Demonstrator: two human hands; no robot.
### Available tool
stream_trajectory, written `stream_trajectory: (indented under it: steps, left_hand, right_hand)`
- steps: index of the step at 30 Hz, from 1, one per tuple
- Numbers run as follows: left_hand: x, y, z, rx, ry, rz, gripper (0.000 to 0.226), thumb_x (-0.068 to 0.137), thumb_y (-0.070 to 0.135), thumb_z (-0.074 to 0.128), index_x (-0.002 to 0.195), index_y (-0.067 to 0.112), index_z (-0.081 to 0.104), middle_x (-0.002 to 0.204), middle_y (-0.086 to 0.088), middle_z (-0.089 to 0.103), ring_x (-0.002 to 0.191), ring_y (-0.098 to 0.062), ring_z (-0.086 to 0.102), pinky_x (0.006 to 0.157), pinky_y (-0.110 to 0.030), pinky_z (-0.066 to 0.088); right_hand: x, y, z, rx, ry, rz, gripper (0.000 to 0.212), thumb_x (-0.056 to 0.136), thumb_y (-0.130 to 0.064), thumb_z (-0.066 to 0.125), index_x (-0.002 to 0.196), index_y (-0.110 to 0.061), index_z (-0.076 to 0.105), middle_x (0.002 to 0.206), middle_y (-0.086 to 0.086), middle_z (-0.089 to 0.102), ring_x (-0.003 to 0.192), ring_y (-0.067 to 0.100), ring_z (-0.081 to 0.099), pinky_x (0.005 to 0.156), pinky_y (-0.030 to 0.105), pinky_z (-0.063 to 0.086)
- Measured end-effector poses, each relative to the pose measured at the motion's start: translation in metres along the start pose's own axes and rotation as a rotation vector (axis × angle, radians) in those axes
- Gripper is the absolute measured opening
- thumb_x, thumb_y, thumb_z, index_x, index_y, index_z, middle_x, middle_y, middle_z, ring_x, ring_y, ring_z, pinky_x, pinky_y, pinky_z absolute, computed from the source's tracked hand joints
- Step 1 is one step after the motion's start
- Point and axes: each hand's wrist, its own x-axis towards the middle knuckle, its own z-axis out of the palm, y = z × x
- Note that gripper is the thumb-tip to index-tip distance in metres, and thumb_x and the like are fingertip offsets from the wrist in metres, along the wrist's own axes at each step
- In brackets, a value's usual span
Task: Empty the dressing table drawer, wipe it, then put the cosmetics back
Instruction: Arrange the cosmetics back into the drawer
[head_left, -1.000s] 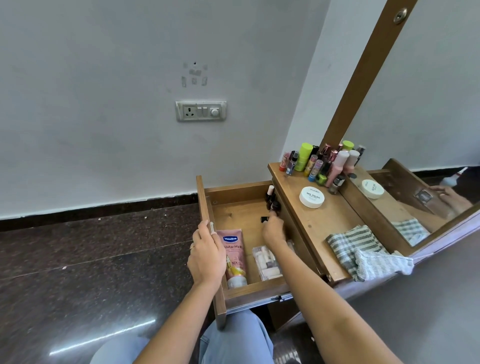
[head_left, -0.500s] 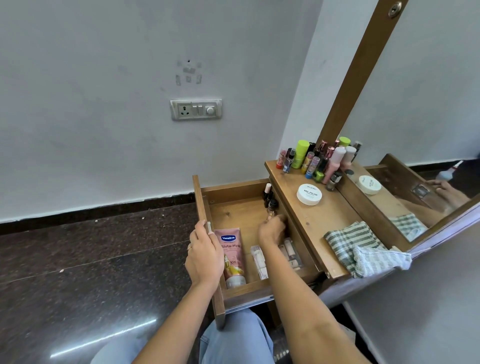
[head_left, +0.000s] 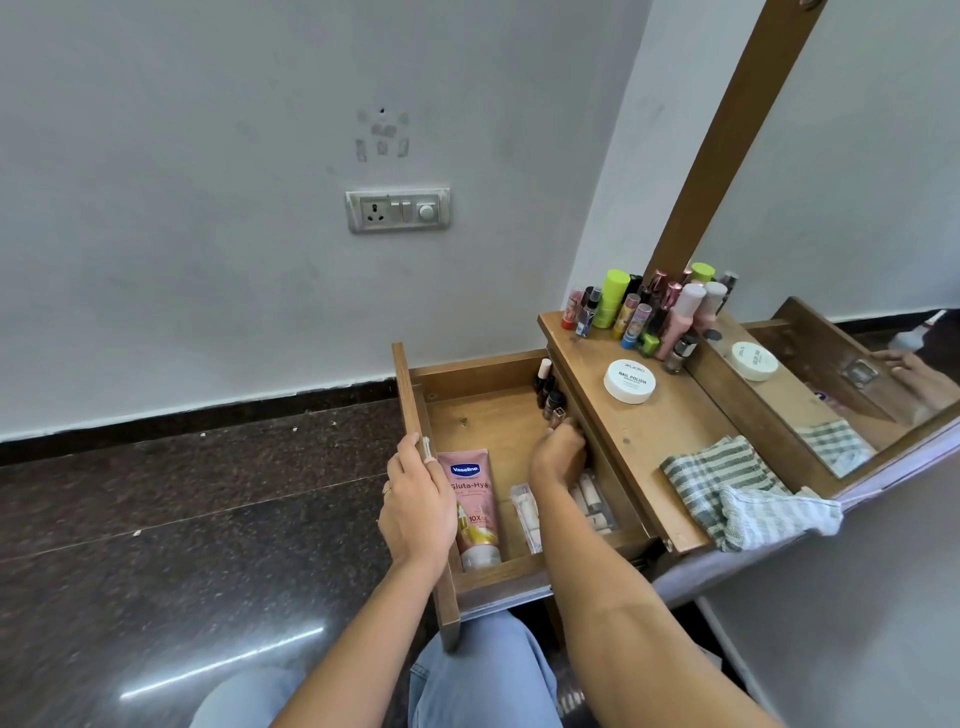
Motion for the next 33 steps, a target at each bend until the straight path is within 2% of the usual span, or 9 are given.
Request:
stream_trajectory:
  steps: [4,8,16,21,23,25,27,29,33]
  left_hand:
    - [0.001,0.000,0.001,0.000,0.002,0.000,0.036,0.100,0.026,0.040,0.136,0.019,0.041,0.128,-0.008,0.057,0.092,-0.027,0.065,0.061,-0.037,0.054]
    - [0.001,0.000,0.001,0.002,-0.001,0.001,0.036,0.100,0.027,0.040,0.136,0.020,0.041,0.128,-0.008,0.057,0.093,-0.027,0.065,0.060,-0.037,0.054]
    - [0.001,-0.001,0.001,0.008,-0.001,0.005,0.036,0.100,0.028,0.040,0.136,0.020,0.041,0.129,-0.008,0.057,0.094,-0.025,0.065,0.060,-0.035,0.054]
    - [0.001,-0.002,0.001,0.012,-0.005,-0.002,0.036,0.100,0.028,0.040,0.136,0.020,0.040,0.128,-0.008,0.057,0.094,-0.026,0.065,0.060,-0.036,0.055]
    - [0.001,-0.003,0.002,0.013,-0.006,-0.004,0.036,0.100,0.028,0.040,0.136,0.020,0.040,0.128,-0.008,0.057,0.094,-0.025,0.065,0.060,-0.034,0.052]
    - [0.002,-0.002,0.003,0.010,-0.002,-0.011,0.037,0.100,0.027,0.041,0.137,0.019,0.041,0.129,-0.008,0.057,0.095,-0.025,0.065,0.060,-0.033,0.050]
    - [0.001,-0.002,0.003,0.007,0.000,-0.011,0.038,0.100,0.027,0.040,0.137,0.019,0.041,0.130,-0.008,0.056,0.096,-0.026,0.065,0.061,-0.033,0.050]
    - [0.001,-0.001,0.002,0.004,0.003,-0.005,0.037,0.100,0.026,0.040,0.137,0.019,0.041,0.129,-0.008,0.057,0.096,-0.026,0.064,0.061,-0.034,0.050]
    - [0.002,-0.002,0.003,0.001,0.005,-0.005,0.037,0.100,0.026,0.040,0.137,0.019,0.041,0.130,-0.009,0.056,0.096,-0.026,0.065,0.061,-0.034,0.051]
  right_hand:
    - [0.004,-0.002,-0.004,0.032,-0.042,0.032,0.018,0.096,-0.013,0.053,0.107,-0.004,0.065,0.107,0.015,0.069,0.098,0.026,0.067,0.079,0.034,0.057]
    - [0.007,-0.001,-0.005,0.036,-0.038,0.033,0.021,0.096,-0.013,0.053,0.113,-0.003,0.062,0.114,0.014,0.065,0.104,0.023,0.064,0.088,0.030,0.053]
    - [-0.004,0.003,-0.021,-0.003,-0.076,0.011,0.023,0.095,-0.007,0.053,0.114,0.005,0.061,0.115,0.021,0.062,0.103,0.034,0.063,0.078,0.035,0.051]
    - [-0.016,0.012,-0.021,-0.143,-0.193,-0.088,0.022,0.096,-0.004,0.048,0.113,0.000,0.060,0.114,0.018,0.064,0.101,0.029,0.065,0.081,0.035,0.056]
    - [-0.020,0.013,-0.017,-0.189,-0.271,-0.178,0.029,0.094,-0.003,0.048,0.121,-0.001,0.057,0.126,0.019,0.055,0.113,0.028,0.059,0.092,0.035,0.052]
    - [-0.023,0.014,-0.014,-0.226,-0.325,-0.258,0.045,0.094,-0.003,0.043,0.138,-0.007,0.045,0.145,0.019,0.035,0.136,0.028,0.036,0.110,0.038,0.035]
    - [-0.021,0.013,-0.015,-0.315,-0.328,-0.292,0.054,0.096,-0.006,0.039,0.149,-0.013,0.029,0.154,0.015,0.022,0.145,0.025,0.016,0.116,0.040,0.021]
    - [-0.017,0.012,-0.016,-0.371,-0.332,-0.292,0.053,0.099,-0.010,0.036,0.151,-0.011,0.022,0.154,0.013,0.022,0.143,0.026,0.017,0.114,0.040,0.022]
    - [-0.015,0.008,-0.024,-0.409,-0.305,-0.323,0.050,0.097,-0.008,0.036,0.146,-0.003,0.028,0.154,0.009,0.023,0.139,0.026,0.023,0.114,0.039,0.023]
